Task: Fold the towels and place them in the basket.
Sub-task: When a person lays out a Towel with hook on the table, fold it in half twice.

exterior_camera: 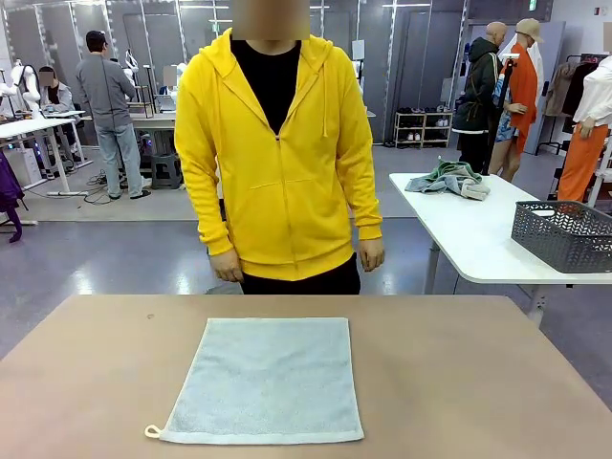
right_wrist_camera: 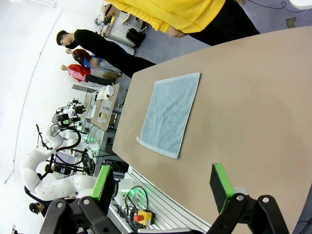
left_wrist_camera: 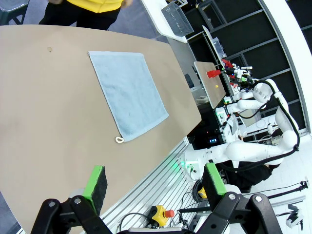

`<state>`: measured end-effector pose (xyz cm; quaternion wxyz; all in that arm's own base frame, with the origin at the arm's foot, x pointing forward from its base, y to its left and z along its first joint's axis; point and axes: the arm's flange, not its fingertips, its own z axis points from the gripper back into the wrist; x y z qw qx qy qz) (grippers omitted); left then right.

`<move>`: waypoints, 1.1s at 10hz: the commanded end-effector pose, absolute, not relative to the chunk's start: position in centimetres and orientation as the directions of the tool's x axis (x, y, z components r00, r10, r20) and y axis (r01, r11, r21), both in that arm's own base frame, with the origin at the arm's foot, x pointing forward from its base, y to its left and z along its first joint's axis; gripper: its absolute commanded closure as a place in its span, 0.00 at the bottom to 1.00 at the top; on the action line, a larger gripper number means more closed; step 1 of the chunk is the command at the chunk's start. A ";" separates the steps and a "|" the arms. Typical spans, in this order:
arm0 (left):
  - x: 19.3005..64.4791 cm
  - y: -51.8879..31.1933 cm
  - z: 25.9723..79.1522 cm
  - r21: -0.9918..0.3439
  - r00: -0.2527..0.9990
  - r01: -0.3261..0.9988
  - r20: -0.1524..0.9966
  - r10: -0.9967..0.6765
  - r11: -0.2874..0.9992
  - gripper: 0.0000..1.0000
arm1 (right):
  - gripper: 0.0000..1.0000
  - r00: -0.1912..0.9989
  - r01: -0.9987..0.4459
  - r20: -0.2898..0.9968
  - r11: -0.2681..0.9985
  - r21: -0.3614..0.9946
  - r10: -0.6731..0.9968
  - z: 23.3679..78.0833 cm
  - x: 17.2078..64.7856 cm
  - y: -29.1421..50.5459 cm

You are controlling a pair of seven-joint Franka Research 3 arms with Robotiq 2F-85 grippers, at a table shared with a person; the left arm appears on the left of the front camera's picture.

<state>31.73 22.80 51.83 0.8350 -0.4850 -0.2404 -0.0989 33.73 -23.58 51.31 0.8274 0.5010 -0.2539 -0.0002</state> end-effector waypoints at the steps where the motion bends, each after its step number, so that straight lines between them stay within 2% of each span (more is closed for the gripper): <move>1: 31.6 22.8 51.9 -0.762 0.863 0.405 0.501 0.064 0.505 0.00 | 0.00 0.870 -0.261 0.423 0.490 0.832 -0.254 51.4 33.7 -23.6; 6: 31.7 22.8 51.8 -0.762 0.865 0.398 0.497 0.068 0.510 0.00 | 0.00 0.871 -0.254 0.420 0.498 0.829 -0.255 51.3 33.7 -23.6; 9: 32.0 18.3 55.1 -0.568 0.754 0.645 0.582 -0.305 0.511 0.00 | 0.00 0.832 -0.437 0.554 0.568 0.698 -0.041 54.5 34.1 -19.5; 10: 32.2 16.2 55.9 -0.456 0.692 0.711 0.587 -0.420 0.535 0.00 | 0.00 0.799 -0.534 0.594 0.563 0.631 0.093 55.4 33.8 -16.8; 11: 32.1 14.0 56.4 -0.392 0.624 0.775 0.597 -0.504 0.495 0.00 | 0.00 0.749 -0.633 0.622 0.524 0.570 0.230 56.2 33.4 -13.8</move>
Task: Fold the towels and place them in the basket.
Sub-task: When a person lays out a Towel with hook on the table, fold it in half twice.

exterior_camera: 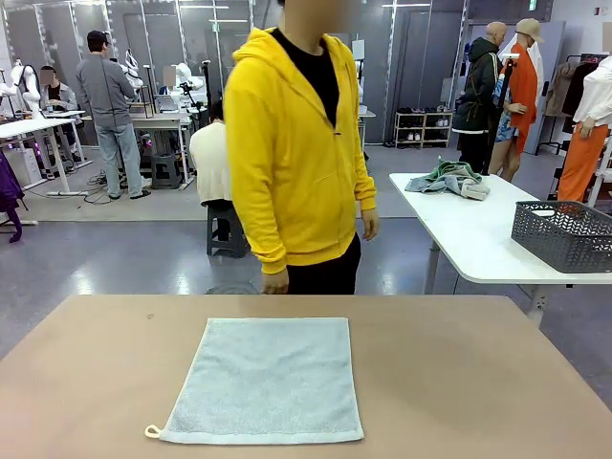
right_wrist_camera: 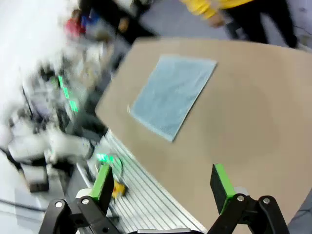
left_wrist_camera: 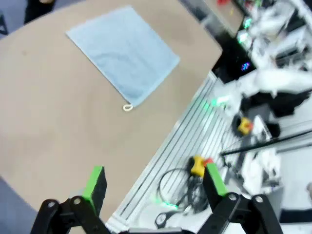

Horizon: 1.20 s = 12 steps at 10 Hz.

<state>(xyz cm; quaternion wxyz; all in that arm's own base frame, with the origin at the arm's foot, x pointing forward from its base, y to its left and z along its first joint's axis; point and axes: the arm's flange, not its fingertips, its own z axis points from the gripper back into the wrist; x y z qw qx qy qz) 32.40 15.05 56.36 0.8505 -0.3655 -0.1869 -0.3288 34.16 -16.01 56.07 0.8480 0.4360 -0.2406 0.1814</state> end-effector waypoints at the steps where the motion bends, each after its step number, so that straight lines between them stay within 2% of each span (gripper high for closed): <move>1: 31.9 11.4 56.6 -0.317 0.545 0.835 0.587 -0.599 0.449 0.00 | 0.00 0.689 -0.714 0.635 0.481 0.509 0.351 56.8 32.9 -10.8; 4: 29.8 5.1 55.8 -0.054 0.234 0.968 0.545 -0.805 0.244 0.00 | 0.00 0.416 -0.909 0.624 0.284 0.306 0.662 56.7 30.3 -2.5; 7: 28.3 1.1 53.1 0.102 0.021 0.991 0.495 -0.868 0.082 0.00 | 0.00 0.209 -0.972 0.546 0.110 0.208 0.811 53.9 27.6 2.5; 9: 27.4 0.1 51.6 0.130 -0.043 0.991 0.483 -0.875 0.023 0.00 | 0.00 0.131 -0.991 0.505 0.096 0.095 0.853 51.7 26.8 3.9; 11: 27.9 0.3 51.4 0.102 0.000 0.993 0.512 -0.859 0.061 0.00 | 0.00 0.171 -0.985 0.539 0.148 0.086 0.825 51.2 27.2 4.1; 12: 27.8 -0.2 52.3 0.102 -0.022 0.994 0.496 -0.868 0.033 0.00 | 0.00 0.157 -0.985 0.513 0.096 0.144 0.844 52.1 26.9 4.1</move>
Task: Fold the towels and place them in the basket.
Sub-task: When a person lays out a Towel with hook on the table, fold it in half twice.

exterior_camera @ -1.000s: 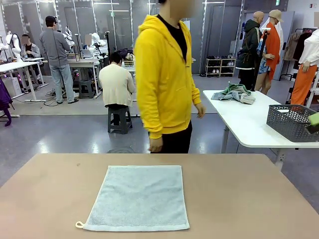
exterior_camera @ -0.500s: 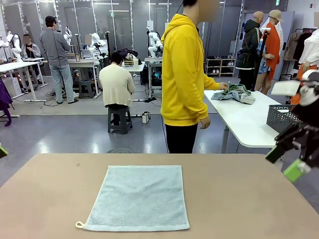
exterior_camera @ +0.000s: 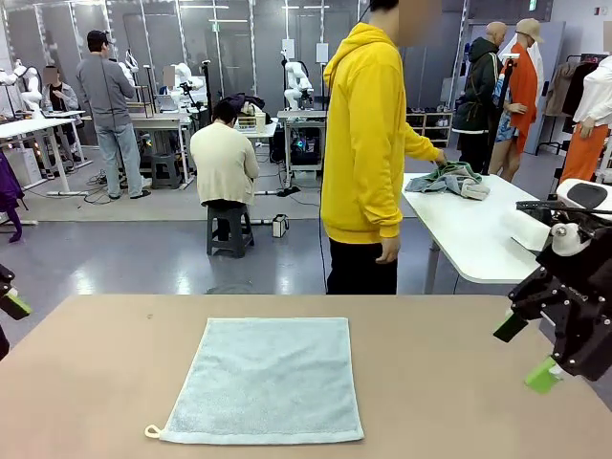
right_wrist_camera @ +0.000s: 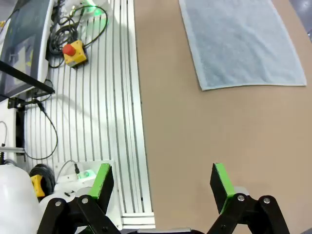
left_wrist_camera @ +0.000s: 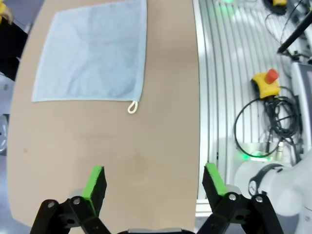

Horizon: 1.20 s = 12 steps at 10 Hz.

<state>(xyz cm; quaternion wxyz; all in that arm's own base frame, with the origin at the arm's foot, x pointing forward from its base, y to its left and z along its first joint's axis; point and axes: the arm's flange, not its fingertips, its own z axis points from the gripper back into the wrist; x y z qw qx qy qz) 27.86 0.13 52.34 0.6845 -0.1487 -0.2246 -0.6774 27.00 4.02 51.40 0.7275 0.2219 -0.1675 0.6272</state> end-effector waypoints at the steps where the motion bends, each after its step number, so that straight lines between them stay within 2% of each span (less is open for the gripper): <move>1: 27.8 -0.2 52.3 0.102 -0.022 0.994 0.496 -0.868 0.033 0.00 | 0.00 0.157 -0.985 0.513 0.096 0.144 0.844 52.1 26.9 4.1; 5: 27.9 -0.1 52.4 0.101 -0.025 0.994 0.509 -0.860 0.031 0.00 | 0.00 0.145 -0.988 0.528 0.092 0.125 0.837 51.6 26.8 4.3; 6: 28.2 -3.7 52.2 0.115 -0.109 0.991 0.434 -0.894 -0.065 0.00 | 0.00 0.096 -0.992 0.461 0.046 0.118 0.882 51.3 27.2 7.3; 7: 28.7 -7.7 51.3 0.105 -0.109 0.992 0.388 -0.915 -0.074 0.00 | 0.00 0.029 -0.995 0.376 -0.008 0.097 0.926 50.2 27.4 11.2; 8: 28.8 -10.2 49.9 0.074 -0.104 0.994 0.357 -0.928 -0.083 0.00 | 0.00 0.015 -0.997 0.271 -0.008 0.081 0.963 48.8 27.8 13.6; 9: 28.9 -12.2 48.5 0.051 -0.089 0.996 0.282 -0.955 -0.077 0.00 | 0.00 0.007 -0.996 0.300 -0.020 0.088 0.954 47.8 28.2 15.4; 12: 28.8 -16.8 45.9 0.058 -0.097 0.994 0.191 -0.977 -0.088 0.00 | 0.00 0.009 -1.000 0.196 0.003 0.029 0.980 45.0 28.3 20.0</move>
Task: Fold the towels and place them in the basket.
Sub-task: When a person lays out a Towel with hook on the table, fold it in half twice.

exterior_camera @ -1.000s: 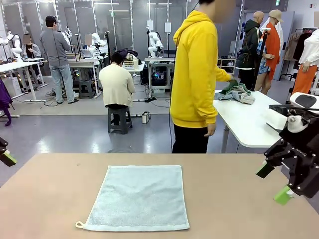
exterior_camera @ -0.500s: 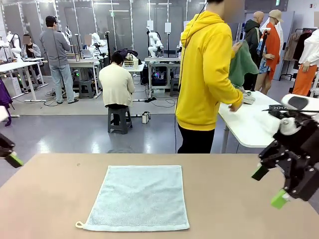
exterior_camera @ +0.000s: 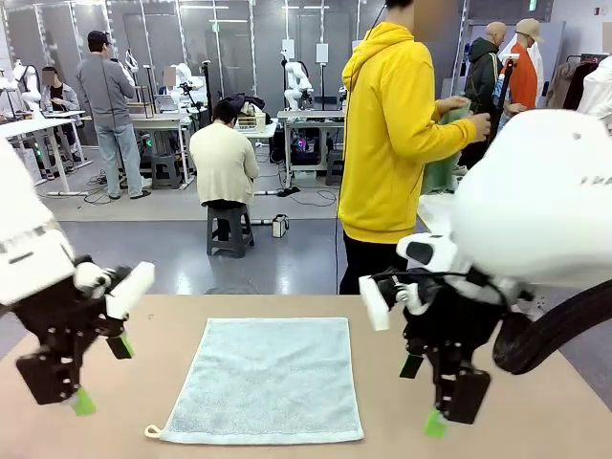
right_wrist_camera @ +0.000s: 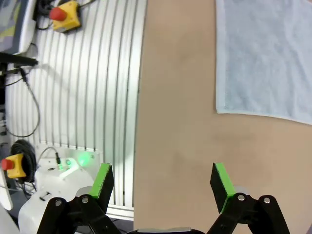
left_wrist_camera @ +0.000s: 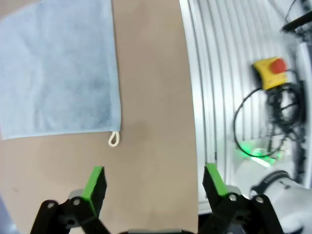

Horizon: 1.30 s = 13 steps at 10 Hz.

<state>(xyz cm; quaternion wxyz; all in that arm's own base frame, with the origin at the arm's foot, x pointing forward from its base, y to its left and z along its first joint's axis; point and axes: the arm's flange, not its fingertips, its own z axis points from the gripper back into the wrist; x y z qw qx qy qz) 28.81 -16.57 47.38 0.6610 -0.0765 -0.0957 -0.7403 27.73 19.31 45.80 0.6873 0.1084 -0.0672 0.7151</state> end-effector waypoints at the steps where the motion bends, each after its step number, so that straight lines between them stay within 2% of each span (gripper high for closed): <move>1: 28.9 -17.5 44.7 0.068 -0.093 0.994 0.162 -0.982 -0.082 0.00 | 0.00 0.021 -1.000 0.154 0.018 0.021 0.988 44.0 28.4 21.3; 2: 29.3 -18.0 43.3 0.062 -0.110 0.993 0.154 -0.982 -0.102 0.00 | 0.00 0.009 -0.999 0.156 0.000 0.053 0.988 42.7 28.9 22.4; 8: 31.0 -19.1 36.4 0.070 -0.081 0.995 0.091 -0.993 -0.075 0.00 | 0.00 -0.006 -0.996 0.097 0.003 -0.092 0.995 36.9 30.6 27.0; 10: 31.6 -19.3 34.5 0.060 -0.048 0.997 0.102 -0.994 -0.042 0.00 | 0.00 -0.017 -0.998 0.074 -0.012 -0.064 0.997 35.1 31.7 27.8; 13: 31.6 -19.6 32.2 0.000 -0.008 1.000 0.052 -0.999 -0.008 0.00 | 0.00 -0.022 -0.997 0.019 -0.020 -0.068 1.000 33.6 32.4 29.0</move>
